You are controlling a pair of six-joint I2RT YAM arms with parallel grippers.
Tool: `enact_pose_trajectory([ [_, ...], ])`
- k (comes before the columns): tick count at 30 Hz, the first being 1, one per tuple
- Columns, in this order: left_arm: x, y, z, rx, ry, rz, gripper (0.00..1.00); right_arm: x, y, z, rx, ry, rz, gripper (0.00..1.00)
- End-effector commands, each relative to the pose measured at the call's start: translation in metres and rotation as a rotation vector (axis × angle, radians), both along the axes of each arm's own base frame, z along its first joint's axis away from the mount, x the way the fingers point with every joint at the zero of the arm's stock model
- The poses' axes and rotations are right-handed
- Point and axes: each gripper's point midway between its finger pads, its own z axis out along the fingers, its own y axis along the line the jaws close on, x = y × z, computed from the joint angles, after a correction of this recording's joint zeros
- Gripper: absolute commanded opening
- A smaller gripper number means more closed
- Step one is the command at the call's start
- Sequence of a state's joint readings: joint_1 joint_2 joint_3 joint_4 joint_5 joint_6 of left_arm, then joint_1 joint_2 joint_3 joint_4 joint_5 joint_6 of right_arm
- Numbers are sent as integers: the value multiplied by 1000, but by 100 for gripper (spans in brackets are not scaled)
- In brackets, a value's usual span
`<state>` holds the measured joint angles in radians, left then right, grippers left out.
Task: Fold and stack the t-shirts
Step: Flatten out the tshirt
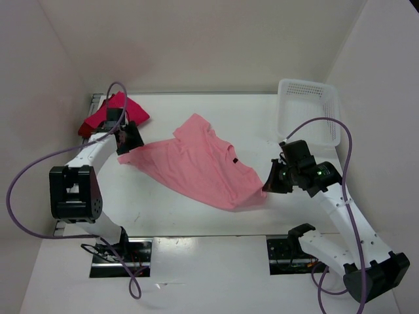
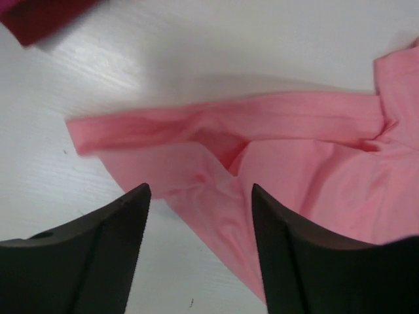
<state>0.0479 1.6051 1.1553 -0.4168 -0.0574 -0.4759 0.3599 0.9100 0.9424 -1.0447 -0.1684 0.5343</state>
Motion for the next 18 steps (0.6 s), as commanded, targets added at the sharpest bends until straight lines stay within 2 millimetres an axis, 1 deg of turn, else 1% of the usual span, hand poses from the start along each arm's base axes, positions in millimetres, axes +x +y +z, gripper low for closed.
enact_pose_trajectory([
  [1, -2, 4, -6, 65, -22, 16, 73, 14, 4, 19, 31, -80, -9, 1],
  [2, 1, -5, -5, 47, -34, -29, 75, 17, 8, 22, 51, -93, -14, 1],
  [3, 3, -19, -2, 36, -59, -67, 77, 18, 11, 24, 70, -101, -3, 1],
  [4, 10, -31, 6, 36, -89, -94, 77, 19, 14, 23, 86, -98, -4, 1],
  [5, 15, -45, 11, 26, -101, -118, 77, 22, 17, 20, 95, -96, 2, 1],
  [6, 21, -78, 7, 37, -101, -190, 77, 21, 21, 18, 117, -87, 8, 1],
  [7, 36, -96, 23, 43, -135, -208, 77, 24, 22, 18, 117, -88, 8, 1],
  [8, 39, -108, 4, 73, -82, -225, 77, 26, 25, 18, 125, -88, 14, 1],
  [9, 43, -132, 3, 65, -84, -267, 77, 26, 25, 18, 125, -88, 14, 1],
  [10, 48, -141, 1, 58, -83, -273, 77, 26, 25, 18, 125, -88, 14, 1],
  [11, 51, -148, -12, 50, -57, -269, 78, 26, 25, 18, 125, -88, 14, 1],
  [12, 60, -154, -10, 31, -74, -267, 78, 27, 26, 19, 128, -97, 14, 1],
  [13, 63, -155, -14, 32, -69, -267, 80, 27, 26, 19, 129, -97, 14, 1],
  [14, 64, -155, -33, 35, -23, -261, 80, 28, 26, 17, 129, -97, 14, 1],
  [15, 72, -158, -31, 34, -26, -261, 80, 28, 26, 17, 129, -97, 14, 1],
  [16, 71, -158, -47, 43, 19, -262, 80, 30, 26, 18, 132, -107, 15, 1],
  [17, 72, -158, -52, 50, 31, -269, 80, 30, 26, 18, 132, -107, 15, 1],
  [18, 73, -151, -56, 80, 36, -249, 80, 31, 29, 20, 144, -112, 22, 1],
])
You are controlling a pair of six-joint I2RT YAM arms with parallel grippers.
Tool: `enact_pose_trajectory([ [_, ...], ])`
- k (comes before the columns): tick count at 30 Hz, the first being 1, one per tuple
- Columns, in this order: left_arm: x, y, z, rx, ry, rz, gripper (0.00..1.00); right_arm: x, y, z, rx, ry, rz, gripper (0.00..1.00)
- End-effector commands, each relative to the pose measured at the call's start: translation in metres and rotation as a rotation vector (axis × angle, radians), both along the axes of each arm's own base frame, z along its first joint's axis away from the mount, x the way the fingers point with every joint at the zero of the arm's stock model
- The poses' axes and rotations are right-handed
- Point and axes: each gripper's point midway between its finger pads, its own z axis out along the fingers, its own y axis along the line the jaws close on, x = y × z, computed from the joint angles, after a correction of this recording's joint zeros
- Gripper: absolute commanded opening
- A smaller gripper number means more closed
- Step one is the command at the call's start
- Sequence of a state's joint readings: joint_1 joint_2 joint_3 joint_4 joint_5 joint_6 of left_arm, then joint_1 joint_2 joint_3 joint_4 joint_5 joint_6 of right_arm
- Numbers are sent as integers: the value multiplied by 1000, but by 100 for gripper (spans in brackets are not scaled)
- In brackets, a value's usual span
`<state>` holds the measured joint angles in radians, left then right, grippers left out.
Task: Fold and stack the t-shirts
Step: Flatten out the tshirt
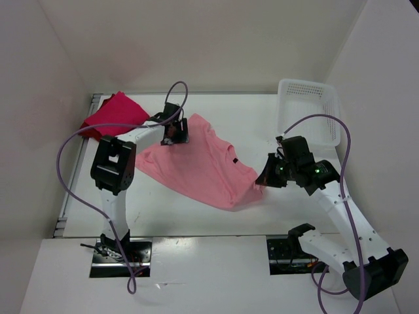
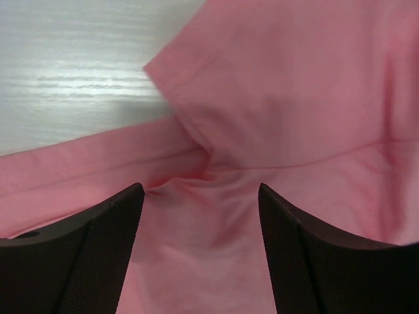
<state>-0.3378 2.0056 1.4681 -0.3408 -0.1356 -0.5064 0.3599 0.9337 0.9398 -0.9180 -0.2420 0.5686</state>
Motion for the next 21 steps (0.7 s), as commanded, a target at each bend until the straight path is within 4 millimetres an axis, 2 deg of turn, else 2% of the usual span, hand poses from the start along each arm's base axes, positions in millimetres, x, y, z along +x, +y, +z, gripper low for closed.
enact_pose_trajectory([
  [1, 6, 18, -9, 46, 22, 71, 78, 9, 6, 4, 34, -44, 6, 1],
  [4, 10, 23, -5, 56, -7, 97, 69, 9, 6, 4, 34, -44, 6, 1],
  [6, 6, 24, -9, 67, 4, 88, 63, 8, 6, 1, 31, -35, 6, 1],
  [7, 6, 22, -9, 59, 7, 82, 51, 8, 6, 1, 31, -35, 6, 1],
  [8, 0, 23, -14, 64, 29, 67, 44, 8, 6, 1, 31, -35, 6, 1],
  [11, -10, 24, -8, 55, 29, 60, 22, 10, 7, 2, 34, -44, 6, 1],
  [12, -10, 24, 8, 35, -9, 69, 13, 10, 7, 2, 34, -44, 6, 1],
  [14, -21, 22, 16, 12, -11, 54, 5, 10, 7, 2, 34, -44, 6, 1],
  [15, -22, 23, 36, -2, -51, 54, 0, 8, 6, -2, 31, -35, 6, 1],
  [17, -35, 21, 48, -38, -54, 43, 0, 10, 7, -1, 34, -44, 6, 1],
  [18, -42, 19, 71, -77, -91, 51, 0, 12, 5, -1, 34, -44, -3, 1],
  [21, -74, 16, 102, -167, -120, 29, 0, 12, 5, -1, 34, -44, -3, 1],
])
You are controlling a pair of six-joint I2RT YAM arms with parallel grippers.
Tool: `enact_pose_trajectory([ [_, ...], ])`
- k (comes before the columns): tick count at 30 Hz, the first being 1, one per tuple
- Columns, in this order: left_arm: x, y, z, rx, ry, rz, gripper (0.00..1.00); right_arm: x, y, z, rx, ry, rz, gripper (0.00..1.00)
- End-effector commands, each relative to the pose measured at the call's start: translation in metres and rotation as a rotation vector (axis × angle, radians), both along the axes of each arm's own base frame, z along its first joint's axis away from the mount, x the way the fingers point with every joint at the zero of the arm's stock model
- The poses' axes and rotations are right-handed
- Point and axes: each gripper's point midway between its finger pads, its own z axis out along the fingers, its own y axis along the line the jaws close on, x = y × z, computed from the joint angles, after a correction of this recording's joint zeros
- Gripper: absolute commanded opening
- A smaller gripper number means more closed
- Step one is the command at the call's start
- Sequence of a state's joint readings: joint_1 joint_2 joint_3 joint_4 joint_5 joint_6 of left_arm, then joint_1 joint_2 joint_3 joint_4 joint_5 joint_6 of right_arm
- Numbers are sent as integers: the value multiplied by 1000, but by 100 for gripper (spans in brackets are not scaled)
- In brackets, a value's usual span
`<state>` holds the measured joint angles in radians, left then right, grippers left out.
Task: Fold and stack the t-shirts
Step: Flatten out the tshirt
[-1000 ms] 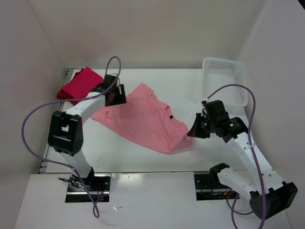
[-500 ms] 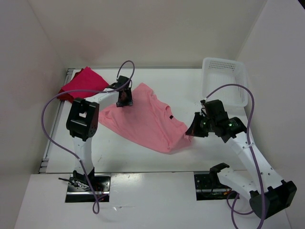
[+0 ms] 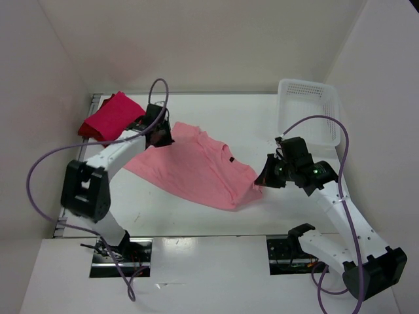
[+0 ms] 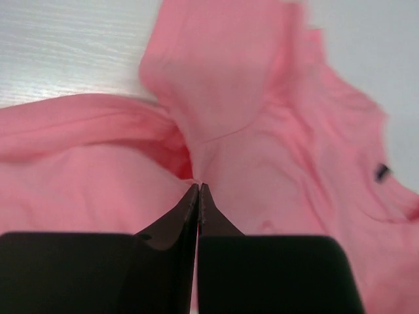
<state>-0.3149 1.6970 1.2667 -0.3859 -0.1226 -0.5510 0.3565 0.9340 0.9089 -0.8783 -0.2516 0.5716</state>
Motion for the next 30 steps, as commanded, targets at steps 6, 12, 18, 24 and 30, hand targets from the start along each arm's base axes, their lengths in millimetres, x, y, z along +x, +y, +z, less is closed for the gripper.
enact_pose_trajectory([
  [6, -118, 9, 55, -171, -54, -53, 5, 12, 0, 0, 7, -23, -19, 1],
  [12, -180, 7, 94, -253, -123, -63, 63, 15, -11, 5, -36, -30, -63, 1],
  [18, -114, 36, 83, -160, -118, 11, 89, 13, -31, 15, -138, -39, -101, 1],
  [24, -42, 25, 14, -118, 2, -61, 93, 3, -32, 16, -119, -50, -102, 1],
  [30, -9, -1, -12, -159, 53, -214, 90, -2, -24, 12, -62, -31, -96, 1],
])
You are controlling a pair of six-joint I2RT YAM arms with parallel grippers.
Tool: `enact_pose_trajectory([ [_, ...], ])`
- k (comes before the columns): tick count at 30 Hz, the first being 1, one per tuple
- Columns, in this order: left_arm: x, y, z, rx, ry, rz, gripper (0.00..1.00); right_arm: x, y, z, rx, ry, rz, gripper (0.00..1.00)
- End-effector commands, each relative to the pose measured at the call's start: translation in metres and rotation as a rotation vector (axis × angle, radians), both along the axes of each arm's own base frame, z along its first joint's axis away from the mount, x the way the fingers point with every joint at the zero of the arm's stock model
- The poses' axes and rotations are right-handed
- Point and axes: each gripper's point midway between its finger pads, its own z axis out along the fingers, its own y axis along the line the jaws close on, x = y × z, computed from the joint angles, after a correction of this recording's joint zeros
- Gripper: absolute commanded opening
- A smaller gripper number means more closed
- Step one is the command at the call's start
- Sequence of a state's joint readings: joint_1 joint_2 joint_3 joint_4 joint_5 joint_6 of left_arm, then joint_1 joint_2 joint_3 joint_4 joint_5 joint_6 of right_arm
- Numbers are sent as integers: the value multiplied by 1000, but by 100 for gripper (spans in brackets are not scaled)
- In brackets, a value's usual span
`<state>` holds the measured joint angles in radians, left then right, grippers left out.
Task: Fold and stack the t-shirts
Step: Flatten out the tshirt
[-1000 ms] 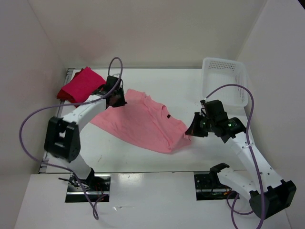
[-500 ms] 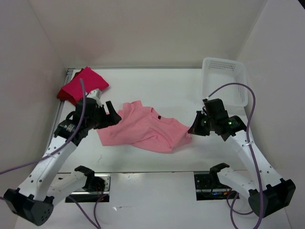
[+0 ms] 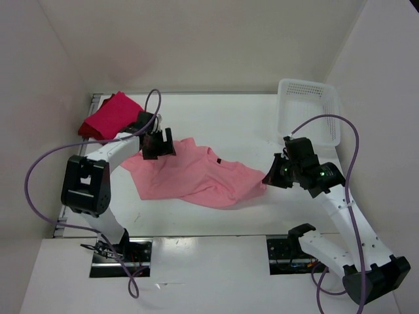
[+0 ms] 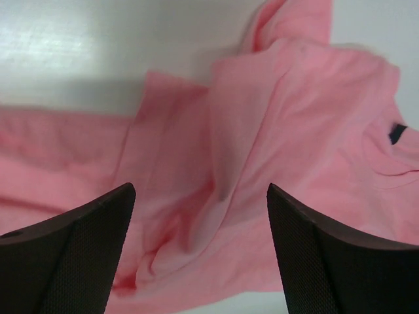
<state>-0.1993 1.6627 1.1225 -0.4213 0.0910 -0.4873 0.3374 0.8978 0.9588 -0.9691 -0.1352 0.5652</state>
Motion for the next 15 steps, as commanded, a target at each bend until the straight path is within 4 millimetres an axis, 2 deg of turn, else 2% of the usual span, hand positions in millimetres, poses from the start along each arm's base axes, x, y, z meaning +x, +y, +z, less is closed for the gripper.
enact_pose_trajectory([
  [1, 35, -34, 23, -94, -105, -164, 87, -2, 2, 2, 29, -3, -10, 1],
  [3, 34, -39, 8, -77, -78, -200, 51, 0, 2, 6, 35, -22, -9, 1],
  [4, 39, -40, 10, -78, -90, -201, 34, 0, 2, 6, 35, -22, -9, 1],
  [5, 44, -40, 14, -76, -102, -187, 13, 0, 3, 6, 40, -19, -16, 1],
  [6, 53, -37, 18, -52, -121, -169, 7, 2, 3, 7, 43, -28, -16, 1],
  [7, 78, -43, 41, -69, -183, -159, 3, 2, 3, 7, 43, -28, -16, 1],
  [8, 93, -45, 56, -73, -218, -146, 0, 1, 3, 2, 37, -10, -17, 1],
  [9, 110, -48, 73, -83, -255, -126, 0, 4, 5, 4, 47, -20, -23, 1],
  [10, 141, -55, 107, -95, -330, -127, 0, 6, 5, 5, 50, -29, -23, 1],
  [11, 153, -64, 123, -108, -361, -130, 0, 9, 4, 6, 49, -28, -33, 1],
  [12, 167, -65, 136, -105, -393, -122, 0, 12, 5, 11, 56, -46, -32, 1],
  [13, 178, -65, 122, -85, -354, -111, 0, 14, 6, 13, 65, -51, -40, 1],
  [14, 196, -66, 160, -89, -442, -100, 0, 15, 6, 17, 69, -61, -40, 1],
  [15, 206, -66, 155, -81, -447, -91, 0, 15, 6, 17, 69, -62, -40, 1],
])
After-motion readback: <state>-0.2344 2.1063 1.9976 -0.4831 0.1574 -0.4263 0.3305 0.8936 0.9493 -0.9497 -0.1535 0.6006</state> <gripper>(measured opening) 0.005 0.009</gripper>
